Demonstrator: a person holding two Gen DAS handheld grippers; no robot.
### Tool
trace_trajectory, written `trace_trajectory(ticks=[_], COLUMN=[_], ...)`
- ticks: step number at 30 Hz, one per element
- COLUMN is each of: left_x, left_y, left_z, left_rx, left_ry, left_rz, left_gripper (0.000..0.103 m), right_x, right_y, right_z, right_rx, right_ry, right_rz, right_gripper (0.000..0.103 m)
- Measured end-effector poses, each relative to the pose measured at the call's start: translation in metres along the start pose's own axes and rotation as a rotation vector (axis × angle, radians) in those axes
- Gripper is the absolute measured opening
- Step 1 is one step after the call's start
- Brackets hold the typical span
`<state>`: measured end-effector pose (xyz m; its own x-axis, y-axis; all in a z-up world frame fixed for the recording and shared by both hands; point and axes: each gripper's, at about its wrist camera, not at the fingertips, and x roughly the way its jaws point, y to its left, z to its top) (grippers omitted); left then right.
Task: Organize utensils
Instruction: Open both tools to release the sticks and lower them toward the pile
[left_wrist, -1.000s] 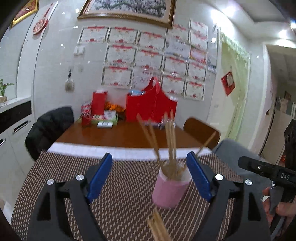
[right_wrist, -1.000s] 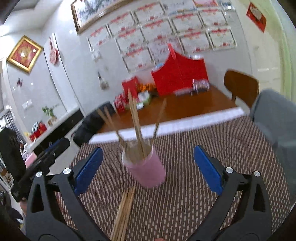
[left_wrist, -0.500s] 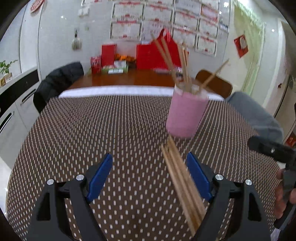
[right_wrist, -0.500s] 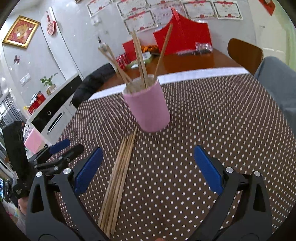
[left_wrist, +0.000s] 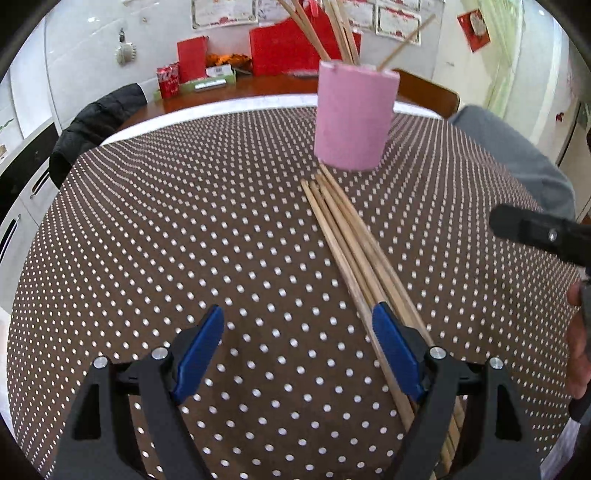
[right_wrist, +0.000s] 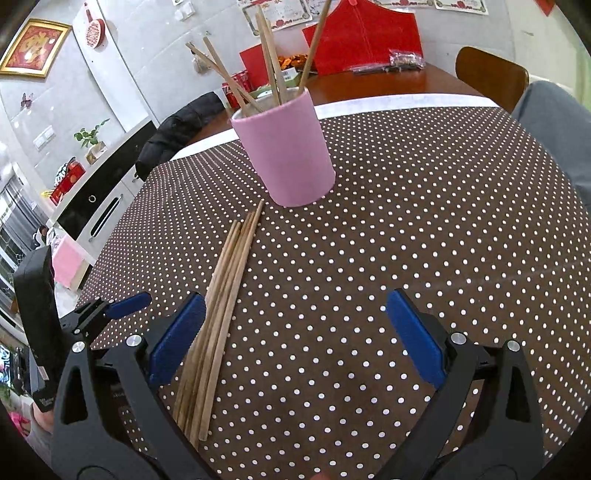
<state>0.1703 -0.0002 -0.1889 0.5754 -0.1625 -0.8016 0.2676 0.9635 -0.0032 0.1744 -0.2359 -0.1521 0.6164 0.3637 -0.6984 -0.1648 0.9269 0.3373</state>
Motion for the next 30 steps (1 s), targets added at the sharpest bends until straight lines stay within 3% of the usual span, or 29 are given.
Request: trace_trajectory(ticks=[7, 13, 21, 30], left_x=[-0.002, 0.0, -0.005, -0.009], left_y=[-0.001, -0.012, -0.004, 0.015], left_z=[-0.006, -0.006, -0.019, -0.021], left_rx=[-0.01, 0.028, 0.014, -0.006], left_ry=[-0.005, -0.01, 0.004, 0.002], left_rz=[-0.02, 0.033, 0.037, 0.052], left_gripper=[0.081, 0.082, 0.082, 0.082], right_x=[0.006, 0.014, 0.032, 0.053], right_y=[0.001, 0.01, 0.041, 0.059], right_z=[-0.004, -0.005, -0.025, -0.028], right_rx=[-0.019, -0.05, -0.224, -0.313], right_ry=[0.024, 0.049, 0.134, 0.169], right_rz=[-0.006, -0.016, -0.068, -0.152], right_gripper=[0.097, 0.097, 0.097, 0.097])
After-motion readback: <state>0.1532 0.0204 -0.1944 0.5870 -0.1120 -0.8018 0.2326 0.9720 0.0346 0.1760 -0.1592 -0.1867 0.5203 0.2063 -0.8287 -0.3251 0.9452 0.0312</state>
